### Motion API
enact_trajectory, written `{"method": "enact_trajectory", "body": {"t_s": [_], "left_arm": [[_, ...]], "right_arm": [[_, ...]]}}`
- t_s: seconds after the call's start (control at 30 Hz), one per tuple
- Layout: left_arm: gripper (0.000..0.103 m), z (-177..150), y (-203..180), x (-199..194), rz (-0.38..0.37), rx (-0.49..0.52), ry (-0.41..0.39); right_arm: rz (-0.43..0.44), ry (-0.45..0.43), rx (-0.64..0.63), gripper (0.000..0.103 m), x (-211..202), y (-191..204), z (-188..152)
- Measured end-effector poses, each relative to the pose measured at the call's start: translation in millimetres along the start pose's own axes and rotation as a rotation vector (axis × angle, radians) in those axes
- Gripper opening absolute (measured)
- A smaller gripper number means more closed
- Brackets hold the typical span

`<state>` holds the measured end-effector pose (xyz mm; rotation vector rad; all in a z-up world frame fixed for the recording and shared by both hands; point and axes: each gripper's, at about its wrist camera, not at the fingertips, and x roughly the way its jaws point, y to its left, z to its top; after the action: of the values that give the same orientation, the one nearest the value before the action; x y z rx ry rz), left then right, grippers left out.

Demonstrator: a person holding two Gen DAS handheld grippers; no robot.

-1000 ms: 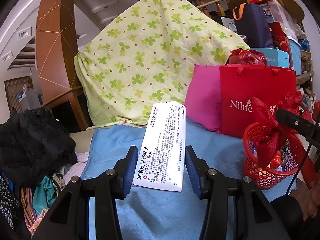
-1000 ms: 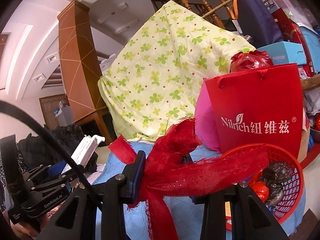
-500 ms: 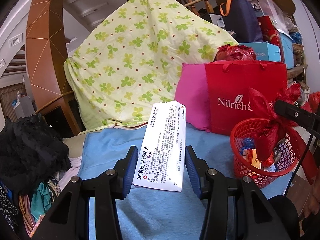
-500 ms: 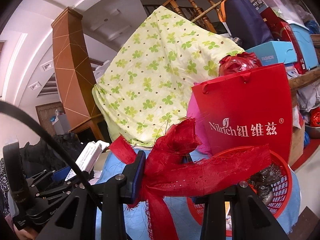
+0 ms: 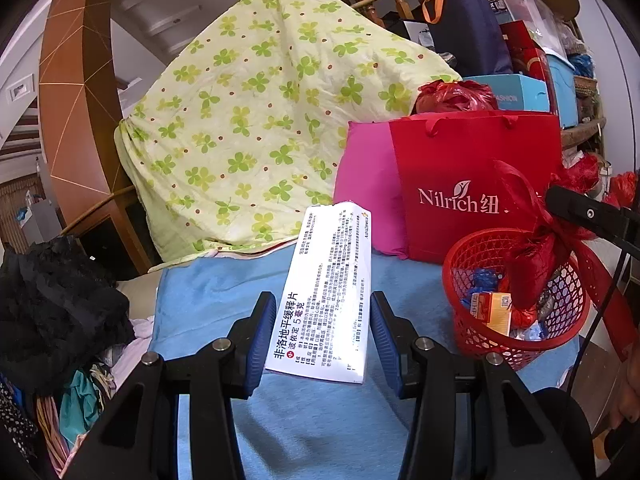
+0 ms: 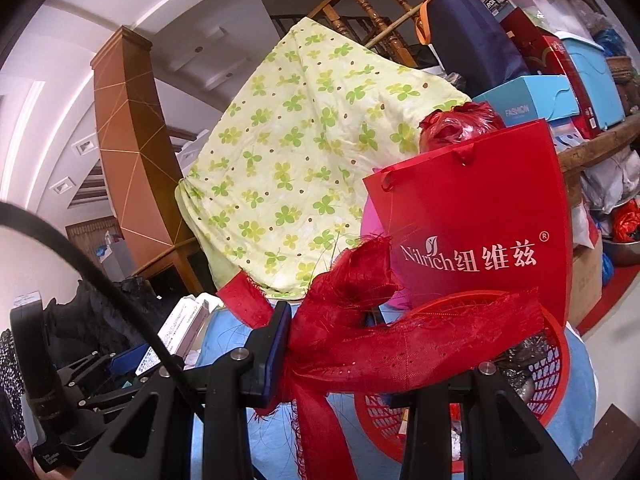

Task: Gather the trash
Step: 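Carry the white box in left tool and red ribbon in right tool over the red basket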

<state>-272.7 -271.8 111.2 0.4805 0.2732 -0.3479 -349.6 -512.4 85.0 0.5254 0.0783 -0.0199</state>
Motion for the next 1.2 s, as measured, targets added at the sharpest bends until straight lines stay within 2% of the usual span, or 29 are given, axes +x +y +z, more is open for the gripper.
{"method": "enact_trajectory", "body": {"t_s": [0.87, 0.97, 1.2], "left_arm": [[0.050, 2, -34, 6, -0.060, 0.052, 0.028], [0.050, 1, -37, 6, -0.085, 0.051, 0.034], [0.050, 1, -48, 8, -0.226, 0.028, 0.062]], "right_arm": [[-0.050, -0.023, 0.098, 0.039, -14, -42, 2], [-0.063, -0.029, 0.106, 0.039, -14, -47, 4], [-0.108, -0.045, 0.173, 0.039, -21, -75, 7]]}}
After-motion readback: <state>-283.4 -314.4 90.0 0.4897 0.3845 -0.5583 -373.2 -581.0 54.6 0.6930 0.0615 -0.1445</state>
